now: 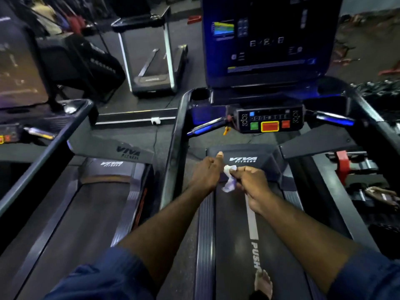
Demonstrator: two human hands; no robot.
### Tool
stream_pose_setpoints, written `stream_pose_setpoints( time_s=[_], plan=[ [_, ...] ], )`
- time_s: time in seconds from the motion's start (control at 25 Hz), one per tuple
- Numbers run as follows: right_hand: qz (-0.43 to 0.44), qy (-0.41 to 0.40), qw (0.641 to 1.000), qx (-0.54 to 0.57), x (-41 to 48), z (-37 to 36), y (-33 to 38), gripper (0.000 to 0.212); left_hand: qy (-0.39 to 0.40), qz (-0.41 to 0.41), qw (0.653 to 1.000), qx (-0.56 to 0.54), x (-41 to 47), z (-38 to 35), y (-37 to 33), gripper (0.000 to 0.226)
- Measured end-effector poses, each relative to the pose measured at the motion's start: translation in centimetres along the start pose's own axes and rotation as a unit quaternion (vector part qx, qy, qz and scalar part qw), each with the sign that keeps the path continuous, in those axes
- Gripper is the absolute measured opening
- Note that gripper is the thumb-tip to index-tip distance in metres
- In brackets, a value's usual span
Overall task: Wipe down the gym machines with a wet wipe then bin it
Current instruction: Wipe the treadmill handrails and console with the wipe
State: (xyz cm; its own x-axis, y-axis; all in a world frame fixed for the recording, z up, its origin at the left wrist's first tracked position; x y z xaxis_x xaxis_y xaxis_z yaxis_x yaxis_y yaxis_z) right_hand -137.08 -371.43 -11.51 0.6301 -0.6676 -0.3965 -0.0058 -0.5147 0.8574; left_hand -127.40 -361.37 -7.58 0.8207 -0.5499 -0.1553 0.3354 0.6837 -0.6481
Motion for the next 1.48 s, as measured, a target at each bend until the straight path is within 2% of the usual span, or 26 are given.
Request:
stream_pose_setpoints(
  time_s=[0.08,0.16,0.24,0.28,0.36,0.48,0.6,0.72,0.8,0.84,0.88,0.96,1.04,1.12,1.24,1.36,1.48],
  plan=[
    [0.041,-0.016,0.999,-0.022,4.3,2.7,2.8,0.017,0.018,-0.009,1.000,0.015,3.9,-1.8,-3.1,0.059],
    [0.089,-0.020,0.994,-0.052,7.6,4.4,5.7,0.011,0.020,-0.035,0.998,0.044,7.3,-2.9,-5.4,0.051],
    [0.146,-0.029,0.985,-0.089,10.5,5.2,8.4,0.005,0.022,-0.064,0.996,0.063,10.1,-4.0,-6.5,0.031],
    [0.173,-0.048,0.977,-0.114,12.3,5.4,9.8,0.012,0.029,-0.071,0.994,0.076,11.5,-4.6,-7.0,0.025],
    [0.227,-0.089,0.958,-0.150,15.8,5.6,11.9,0.022,0.043,-0.087,0.989,0.111,13.8,-5.0,-7.9,0.035],
    [0.334,-0.130,0.912,-0.201,21.0,4.7,14.0,0.022,0.041,-0.096,0.983,0.154,18.8,-5.6,-7.5,0.070],
    [0.431,-0.112,0.852,-0.275,25.0,3.2,13.6,0.021,0.013,-0.138,0.971,0.196,23.8,-6.1,-5.8,0.089],
    [0.448,-0.051,0.802,-0.392,28.0,0.9,9.5,0.021,0.006,-0.183,0.950,0.254,29.2,-6.6,-4.8,0.111],
    [0.449,-0.012,0.791,-0.414,28.9,-0.3,6.4,0.024,0.045,-0.198,0.932,0.301,32.7,-7.1,-4.2,0.138],
    [0.444,-0.003,0.793,-0.417,28.8,-0.3,5.3,0.026,0.084,-0.185,0.925,0.321,33.9,-7.2,-4.1,0.144],
    [0.440,0.005,0.792,-0.424,28.3,0.1,4.3,0.025,0.131,-0.167,0.916,0.341,35.3,-7.2,-4.0,0.140],
    [0.422,0.024,0.789,-0.445,26.6,1.9,2.7,0.029,0.204,-0.152,0.900,0.353,37.1,-6.9,-3.9,0.117],
    [0.412,0.025,0.792,-0.450,25.8,3.5,3.0,0.030,0.228,-0.167,0.896,0.342,37.6,-6.2,-3.8,0.117],
    [0.428,-0.004,0.787,-0.444,27.7,3.2,5.2,0.025,0.213,-0.199,0.903,0.315,37.4,-6.2,-3.4,0.127],
    [0.466,-0.027,0.784,-0.410,30.7,0.4,7.9,0.024,0.147,-0.276,0.915,0.253,36.9,-6.3,-2.7,0.136],
    [0.443,0.013,0.792,-0.420,28.1,1.6,4.4,0.021,0.114,-0.324,0.900,0.269,36.4,-6.5,-2.7,0.144],
    [0.438,-0.012,0.797,-0.416,27.3,2.6,3.9,0.018,0.088,-0.338,0.876,0.332,36.1,-6.8,-2.4,0.140]
  ],
)
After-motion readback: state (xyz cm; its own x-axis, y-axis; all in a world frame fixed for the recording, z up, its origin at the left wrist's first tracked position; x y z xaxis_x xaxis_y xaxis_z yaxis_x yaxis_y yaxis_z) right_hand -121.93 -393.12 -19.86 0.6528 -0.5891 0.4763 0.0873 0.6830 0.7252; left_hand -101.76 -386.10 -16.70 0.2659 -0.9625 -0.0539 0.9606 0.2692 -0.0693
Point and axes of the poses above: each hand's wrist, its own x-axis towards the middle knuckle, its own z-axis out of the back of the hand, y = z × x, the point moved 1 cm from there along x, towards the middle knuckle, and after that the axes turned 15 degrees about x, right-handed, at the moved point
